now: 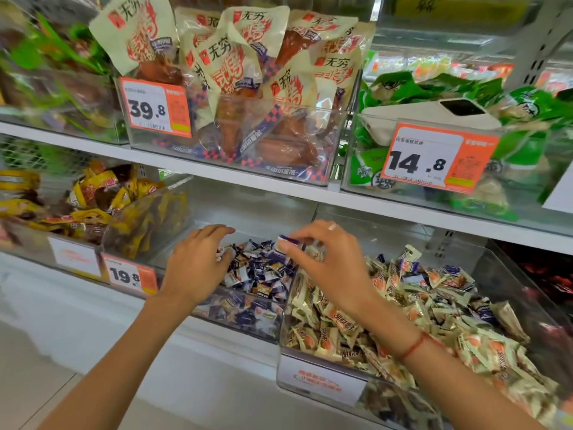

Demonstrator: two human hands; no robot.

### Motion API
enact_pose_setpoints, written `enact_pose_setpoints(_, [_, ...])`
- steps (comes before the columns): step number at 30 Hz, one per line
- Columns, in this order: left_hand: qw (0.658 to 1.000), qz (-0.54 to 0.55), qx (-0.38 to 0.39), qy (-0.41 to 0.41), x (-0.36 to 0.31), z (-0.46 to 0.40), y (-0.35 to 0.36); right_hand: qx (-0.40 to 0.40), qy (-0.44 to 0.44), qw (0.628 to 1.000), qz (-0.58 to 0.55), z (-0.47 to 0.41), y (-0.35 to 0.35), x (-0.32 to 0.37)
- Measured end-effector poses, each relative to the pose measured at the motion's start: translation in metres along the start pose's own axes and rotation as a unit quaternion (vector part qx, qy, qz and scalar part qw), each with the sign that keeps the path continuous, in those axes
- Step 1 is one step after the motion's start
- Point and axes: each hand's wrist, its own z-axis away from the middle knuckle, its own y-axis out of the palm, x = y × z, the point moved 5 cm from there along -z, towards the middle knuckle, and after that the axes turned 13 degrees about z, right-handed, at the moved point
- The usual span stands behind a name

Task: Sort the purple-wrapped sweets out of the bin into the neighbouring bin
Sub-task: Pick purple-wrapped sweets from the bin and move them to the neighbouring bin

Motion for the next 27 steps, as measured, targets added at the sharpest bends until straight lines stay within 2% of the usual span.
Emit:
enact_pose_setpoints(3, [0.996, -0.028, -0.061, 0.06, -0.025, 0.01, -0.017, 0.043, -0.019, 0.994, 0.094, -0.021, 0.026, 0.003])
enact_pose_setpoints(5, [0.989, -0.048, -0.086, 0.114, -0.044, 0.014, -0.028, 0.102, 0.007, 0.992, 0.077, -0.022, 0.037, -0.007])
enact_pose_setpoints(9, [0.973, -0.039, -0.117, 0.196, -0.09, 0.023, -0.04, 0.062, 0.04, 0.996, 0.042, 0.008, 0.01, -0.024])
enact_pose_setpoints(12, [0.967, 0.01, -0.11, 0.228, -0.133, 0.028, -0.029, 0.049, 0.043, 0.996, 0.066, 0.042, -0.025, -0.045])
enact_pose_setpoints(15, [0.967, 0.075, -0.051, 0.237, -0.176, 0.027, -0.001, 0.083, 0.051, 0.974, 0.203, 0.072, -0.055, -0.083])
enact_pose_setpoints(20, [0.973, 0.134, 0.089, 0.163, -0.217, 0.0, 0.071, 0.099, 0.153, 0.886, 0.426, 0.114, -0.108, -0.156])
enact_pose_setpoints(23, [0.969, 0.14, 0.147, 0.139, -0.231, -0.025, 0.116, 0.152, 0.205, 0.846, 0.469, 0.127, -0.12, -0.175])
enact_pose_setpoints(25, [0.967, 0.098, 0.182, 0.146, -0.239, -0.039, 0.145, 0.19, 0.21, 0.851, 0.443, 0.131, -0.115, -0.18])
enact_pose_setpoints(27, [0.958, 0.011, 0.224, 0.18, -0.245, -0.048, 0.173, 0.192, 0.22, 0.864, 0.41, 0.131, -0.114, -0.18])
